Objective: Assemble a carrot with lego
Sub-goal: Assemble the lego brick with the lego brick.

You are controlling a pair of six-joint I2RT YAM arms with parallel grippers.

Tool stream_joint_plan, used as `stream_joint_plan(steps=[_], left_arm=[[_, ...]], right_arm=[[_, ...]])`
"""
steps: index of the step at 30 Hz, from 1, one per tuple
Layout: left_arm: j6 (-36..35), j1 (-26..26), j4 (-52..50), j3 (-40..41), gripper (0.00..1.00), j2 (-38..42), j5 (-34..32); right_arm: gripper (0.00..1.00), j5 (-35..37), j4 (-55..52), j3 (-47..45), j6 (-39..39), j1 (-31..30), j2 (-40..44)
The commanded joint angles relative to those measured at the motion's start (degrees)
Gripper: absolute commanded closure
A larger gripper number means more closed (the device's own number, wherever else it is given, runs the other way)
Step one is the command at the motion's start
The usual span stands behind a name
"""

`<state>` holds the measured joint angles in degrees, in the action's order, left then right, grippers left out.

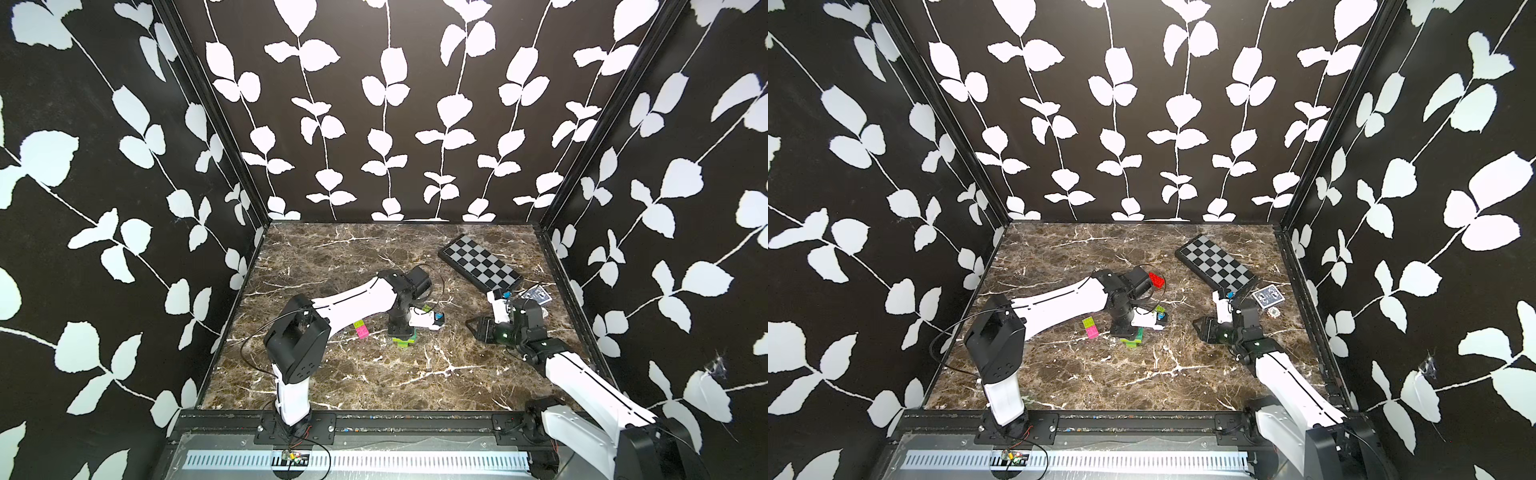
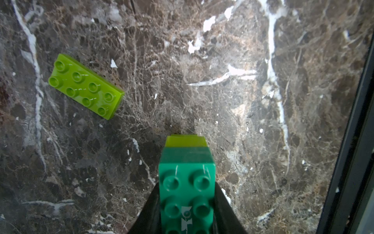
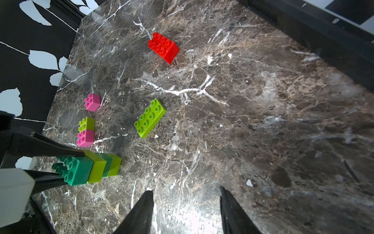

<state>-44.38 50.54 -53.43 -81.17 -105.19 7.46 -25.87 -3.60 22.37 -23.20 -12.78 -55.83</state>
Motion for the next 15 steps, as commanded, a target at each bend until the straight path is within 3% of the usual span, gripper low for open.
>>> stream_joint_plan(steps=[1, 15], left_arm=[[0.15, -0.62, -1.57, 2.65, 0.76, 0.50, 0.05], [-2.38, -2.42, 0.33, 8.27, 0.77, 2.57, 4.06]], right_arm=[[0.47, 0.46, 0.72, -1.21, -0.18, -0.35, 0.81], [0.47, 0.38, 0.96, -1.54, -0.22, -0.34, 0.56]])
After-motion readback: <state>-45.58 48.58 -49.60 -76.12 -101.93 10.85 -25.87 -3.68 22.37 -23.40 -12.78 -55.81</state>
